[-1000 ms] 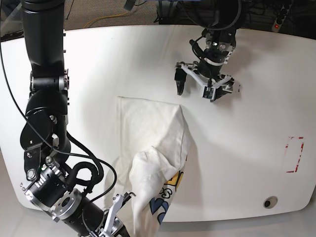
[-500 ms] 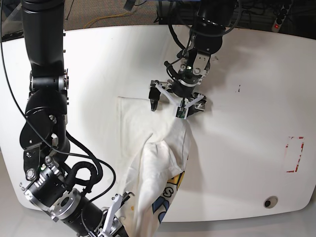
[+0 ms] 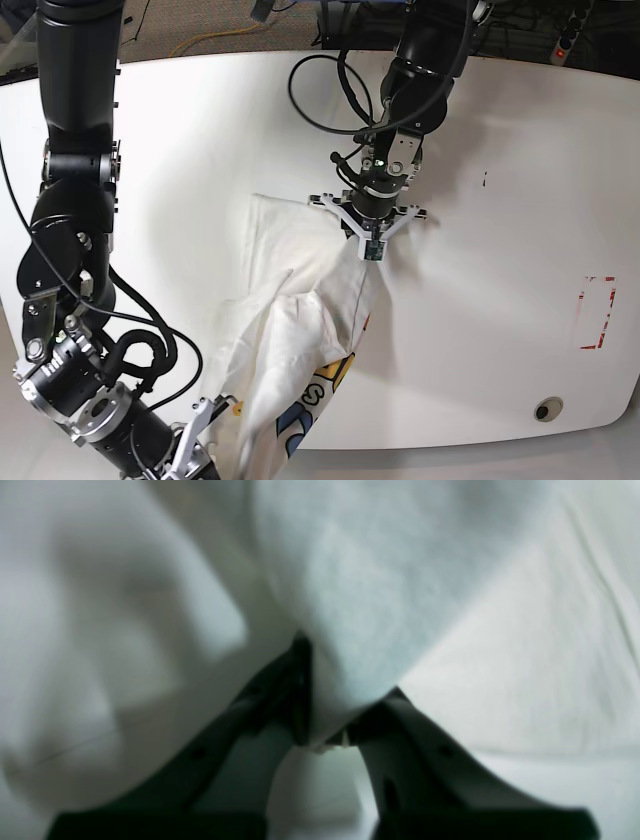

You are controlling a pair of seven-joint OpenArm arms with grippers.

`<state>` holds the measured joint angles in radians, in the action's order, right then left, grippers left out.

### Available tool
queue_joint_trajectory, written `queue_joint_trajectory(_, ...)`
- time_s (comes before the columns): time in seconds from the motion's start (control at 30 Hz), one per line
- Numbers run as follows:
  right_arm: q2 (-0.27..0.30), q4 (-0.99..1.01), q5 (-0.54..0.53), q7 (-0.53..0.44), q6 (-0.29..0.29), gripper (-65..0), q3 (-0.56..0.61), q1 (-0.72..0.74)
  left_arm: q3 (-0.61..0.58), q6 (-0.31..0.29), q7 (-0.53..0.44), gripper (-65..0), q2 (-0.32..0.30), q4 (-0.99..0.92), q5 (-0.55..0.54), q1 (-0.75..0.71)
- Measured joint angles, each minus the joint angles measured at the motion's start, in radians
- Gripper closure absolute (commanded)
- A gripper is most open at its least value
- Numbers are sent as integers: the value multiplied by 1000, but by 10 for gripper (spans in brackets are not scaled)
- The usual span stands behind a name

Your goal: Fold the T-shirt properly

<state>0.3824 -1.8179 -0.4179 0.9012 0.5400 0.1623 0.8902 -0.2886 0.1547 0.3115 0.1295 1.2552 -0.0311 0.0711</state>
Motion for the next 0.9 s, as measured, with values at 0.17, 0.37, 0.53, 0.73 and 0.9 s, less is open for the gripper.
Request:
queue_joint_trajectory(0.17, 18, 0, 11, 1, -2, 0, -46, 4, 0, 0, 134, -15, -66, 192, -4, -13)
queue_joint_trajectory(0.37, 17, 70, -4, -7, 2, 0, -49, 64, 90, 2, 187, -17, -120, 389, 0, -3)
queue_joint_trajectory(0.53, 23, 198, 10, 1, 0, 0, -50, 126, 146, 2, 233, -18, -262, 511, -4, -12)
queue_joint_trajectory(0.73, 18, 308, 0, 0, 0, 0, -50, 208, 238, -78, 241, -22, -420, 669, 0, 4)
queue_joint_trajectory(0.9, 14, 345, -5, -3, 2, 0, -50, 249, 343, -208, 304, -22, -508, 715, 1, 58)
